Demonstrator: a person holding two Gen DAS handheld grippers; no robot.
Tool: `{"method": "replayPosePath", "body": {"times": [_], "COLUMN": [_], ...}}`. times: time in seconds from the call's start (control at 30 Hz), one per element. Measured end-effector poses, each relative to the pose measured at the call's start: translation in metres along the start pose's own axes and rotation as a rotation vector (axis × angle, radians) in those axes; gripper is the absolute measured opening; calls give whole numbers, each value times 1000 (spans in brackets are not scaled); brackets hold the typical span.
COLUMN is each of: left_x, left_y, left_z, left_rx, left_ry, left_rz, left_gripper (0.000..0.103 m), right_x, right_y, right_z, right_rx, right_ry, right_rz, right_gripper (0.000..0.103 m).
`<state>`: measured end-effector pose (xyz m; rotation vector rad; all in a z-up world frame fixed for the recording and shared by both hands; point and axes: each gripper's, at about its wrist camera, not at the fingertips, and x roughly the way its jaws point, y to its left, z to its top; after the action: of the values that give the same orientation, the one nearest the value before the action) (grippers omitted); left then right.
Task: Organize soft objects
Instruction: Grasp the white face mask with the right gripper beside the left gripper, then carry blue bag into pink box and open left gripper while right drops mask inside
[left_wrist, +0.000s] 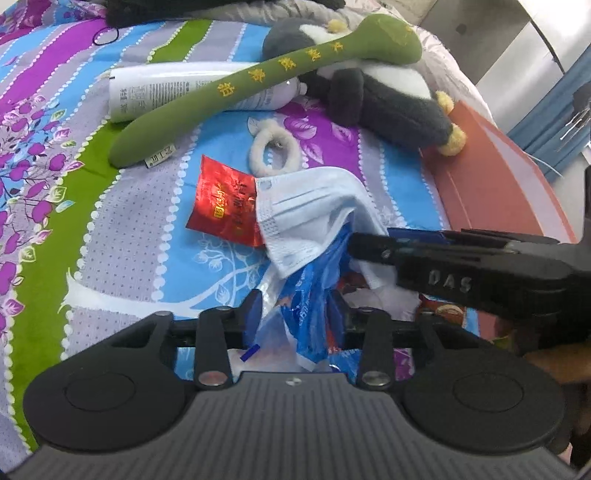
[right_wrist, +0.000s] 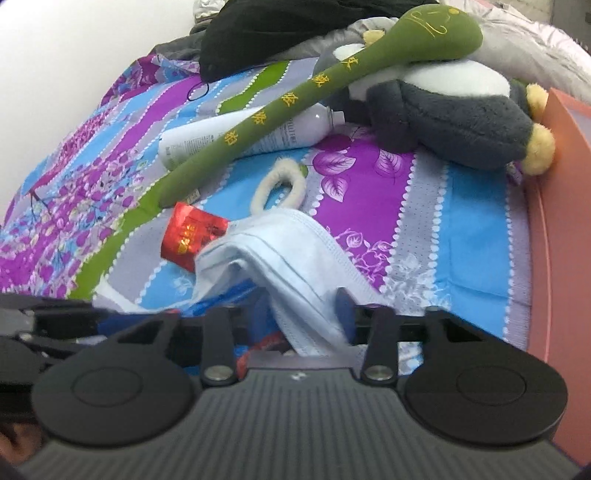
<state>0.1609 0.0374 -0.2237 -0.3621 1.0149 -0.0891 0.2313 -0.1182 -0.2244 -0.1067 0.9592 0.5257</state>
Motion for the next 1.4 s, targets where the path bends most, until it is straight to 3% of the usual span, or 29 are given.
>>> {"method": "replayPosePath", "body": {"times": [0.13, 0.23, 0.77, 1.1, 1.4], "left_x": [6, -1, -60, -87, -119], "left_y": [1, -3, -21, -42, -74], "left_z": [3, 5, 23, 44, 84], "left_rx": [-3, 7, -9, 17, 57], "left_ry": [0, -26, -157, -216, -276], "left_rz": [3, 6, -19, -32, -32], "left_gripper": [15, 11, 10, 10, 10], "right_x": [-9, -21, -79, -102, -156], "right_y": [3, -1, -26, -22, -26], "right_z": [5, 9, 16, 17, 36], "right_rx": [-2, 16, 183, 181, 170], "right_ry": [-28, -57, -221, -239, -313], "right_rz": [-20, -49, -213, -215, -236], "right_gripper": [12, 9, 5, 5, 5]}}
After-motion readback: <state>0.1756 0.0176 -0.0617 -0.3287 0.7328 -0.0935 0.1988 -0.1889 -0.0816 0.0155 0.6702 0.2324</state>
